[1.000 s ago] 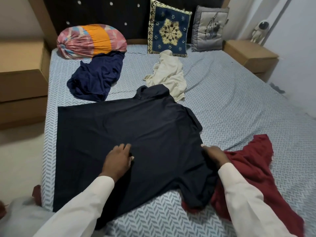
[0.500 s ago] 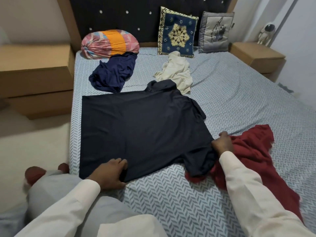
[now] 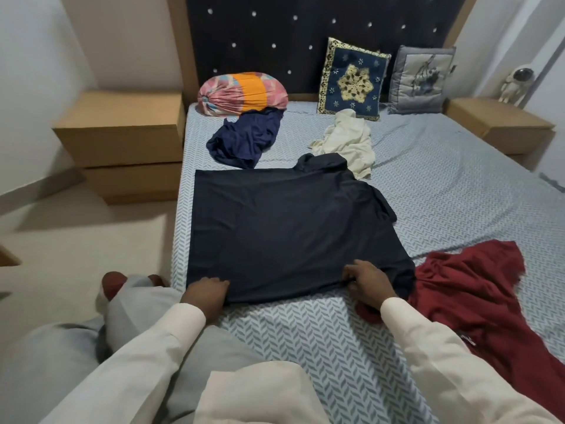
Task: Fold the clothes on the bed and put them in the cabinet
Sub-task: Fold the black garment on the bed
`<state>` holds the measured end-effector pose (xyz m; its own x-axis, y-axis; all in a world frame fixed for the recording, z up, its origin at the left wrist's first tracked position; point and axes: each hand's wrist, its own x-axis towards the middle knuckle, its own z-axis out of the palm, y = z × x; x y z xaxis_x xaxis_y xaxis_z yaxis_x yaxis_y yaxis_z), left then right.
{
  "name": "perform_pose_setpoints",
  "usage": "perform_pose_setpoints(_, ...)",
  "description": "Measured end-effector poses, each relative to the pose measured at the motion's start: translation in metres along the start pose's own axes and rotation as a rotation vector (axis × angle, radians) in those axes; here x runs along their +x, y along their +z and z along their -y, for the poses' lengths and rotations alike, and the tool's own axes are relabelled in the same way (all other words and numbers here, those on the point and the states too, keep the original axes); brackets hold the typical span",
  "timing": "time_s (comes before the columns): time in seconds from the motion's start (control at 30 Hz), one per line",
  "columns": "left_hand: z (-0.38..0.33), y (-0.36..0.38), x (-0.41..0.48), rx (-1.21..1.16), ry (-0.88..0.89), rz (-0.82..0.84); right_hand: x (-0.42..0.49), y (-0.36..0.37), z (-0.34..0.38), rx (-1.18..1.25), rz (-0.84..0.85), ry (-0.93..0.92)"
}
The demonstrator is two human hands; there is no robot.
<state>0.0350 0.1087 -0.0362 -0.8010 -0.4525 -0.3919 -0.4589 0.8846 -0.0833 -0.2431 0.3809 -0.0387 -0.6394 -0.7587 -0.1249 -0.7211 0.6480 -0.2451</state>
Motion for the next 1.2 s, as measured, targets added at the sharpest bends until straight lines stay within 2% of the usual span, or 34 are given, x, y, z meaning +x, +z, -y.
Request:
perform_pose_setpoints(0.03,0.003,0.001,-0.001,0.004,-0.013,0.026,0.001,-0.001,-0.002,0.007,-0.008,0.010)
perform_pose_setpoints(0.17,0.009,-0.001,-0.004,0.034,-0.064,0.100,0.003,-0.003,-0.007,0.012,0.190,0.035)
perform_pose_setpoints(0.27,0.013,-0.007,-0.004,0.004,-0.072,0.144,0.009,-0.005,-0.004,0.031,0.200,0.051)
perform_pose_setpoints(0.37,0.027,-0.010,-0.003,-0.134,-0.070,0.172,0.020,-0.009,-0.001,0.083,0.080,0.071)
perform_pose_setpoints(0.43,0.039,-0.013,-0.002,-0.303,-0.087,0.109,0.030,-0.011,-0.003,0.178,-0.003,0.120)
perform_pose_setpoints(0.6,0.078,-0.014,0.022,-0.949,-0.250,-0.200,0.070,-0.024,0.003,0.315,-0.115,0.211)
perform_pose_setpoints(0.73,0.085,-0.015,0.056,-1.279,-0.465,-0.410,0.117,-0.030,0.011,0.341,-0.100,0.231)
perform_pose_setpoints(0.87,0.080,-0.017,0.081,-1.242,-0.562,-0.537,0.154,-0.029,0.022,0.297,-0.048,0.260)
perform_pose_setpoints(1.07,0.084,-0.016,0.110,-1.068,-0.585,-0.594,0.185,-0.026,0.027,0.300,-0.038,0.307)
perform_pose_setpoints(1.2,0.085,-0.021,0.119,-0.907,-0.652,-0.572,0.196,-0.021,0.026,0.325,-0.021,0.294)
